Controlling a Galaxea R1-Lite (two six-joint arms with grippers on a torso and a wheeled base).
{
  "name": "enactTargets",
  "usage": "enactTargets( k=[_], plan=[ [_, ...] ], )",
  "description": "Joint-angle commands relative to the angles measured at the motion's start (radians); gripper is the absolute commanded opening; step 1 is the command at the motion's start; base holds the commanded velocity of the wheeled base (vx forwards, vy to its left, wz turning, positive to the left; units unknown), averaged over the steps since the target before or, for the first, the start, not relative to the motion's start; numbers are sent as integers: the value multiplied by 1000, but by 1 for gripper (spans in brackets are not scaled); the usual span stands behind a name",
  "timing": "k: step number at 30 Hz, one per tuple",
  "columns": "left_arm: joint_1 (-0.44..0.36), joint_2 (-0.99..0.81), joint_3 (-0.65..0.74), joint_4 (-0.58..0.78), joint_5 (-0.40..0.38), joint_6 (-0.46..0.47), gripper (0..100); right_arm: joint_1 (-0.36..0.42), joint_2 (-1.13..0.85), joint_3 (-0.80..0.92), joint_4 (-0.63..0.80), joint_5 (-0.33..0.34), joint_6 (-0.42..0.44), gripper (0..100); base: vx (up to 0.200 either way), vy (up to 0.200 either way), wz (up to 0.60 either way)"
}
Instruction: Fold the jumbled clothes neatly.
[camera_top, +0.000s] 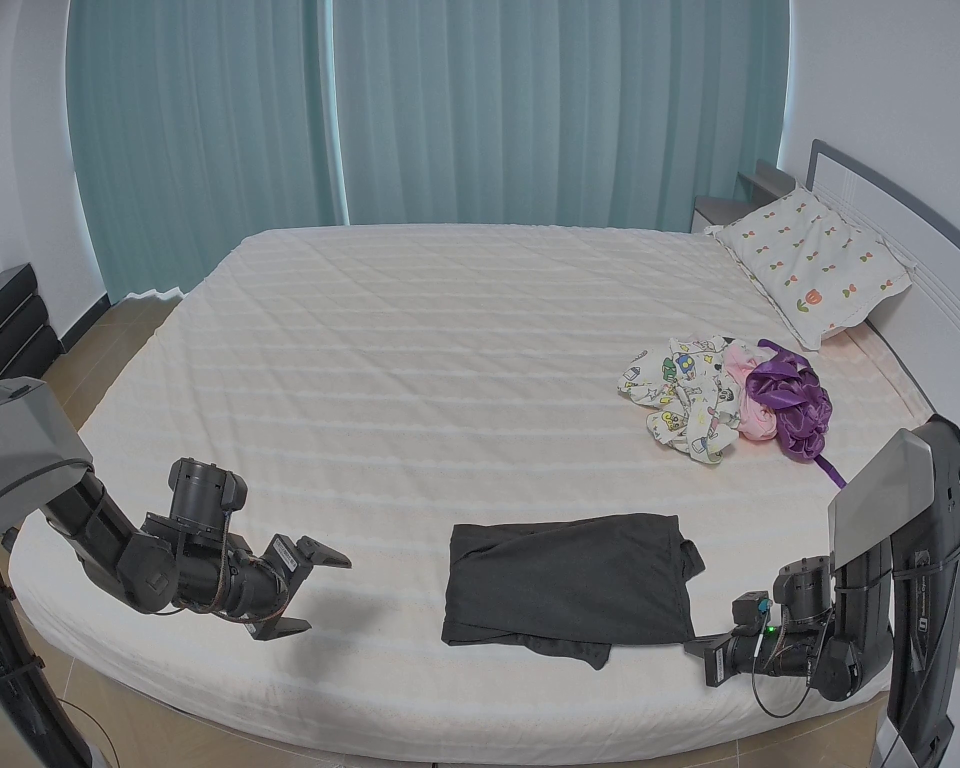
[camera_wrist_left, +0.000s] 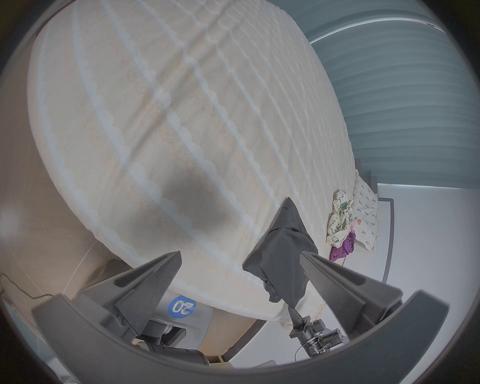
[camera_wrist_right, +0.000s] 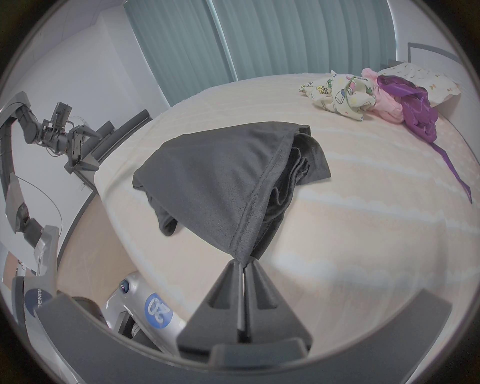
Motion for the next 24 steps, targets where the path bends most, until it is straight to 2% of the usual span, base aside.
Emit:
enactTargets(
  k=[1,11,12,14,16,18,19,20,21,24],
  plan=[
    [-1,0,0,0,0,0,100,-22,-5,31,-10,11,-11,0,0,0,0],
    [1,1,-1,0,0,0,100,-68,29,18,-11,16,-45,0,0,0,0],
    [1,0,-1,0,0,0,100,-68,29,18,-11,17,-43,100,0,0,0],
    [1,1,0,0,0,0,100,-70,9,30,-11,56,-39,100,0,0,0],
    [1,1,0,0,0,0,100,-81,-34,28,-11,123,-28,100,0,0,0],
    [1,1,0,0,0,0,100,-99,-80,19,-11,168,20,100,0,0,0],
    [1,1,0,0,0,0,100,-99,-107,11,-11,182,70,100,0,0,0],
    [1,1,-1,0,0,0,100,-99,-111,10,-11,183,79,100,0,0,0],
    [1,1,-1,0,0,0,100,-94,-141,-39,-10,186,201,100,0,0,0],
    [1,1,-1,0,0,0,100,-91,-129,-163,17,169,329,100,0,0,0]
  ],
)
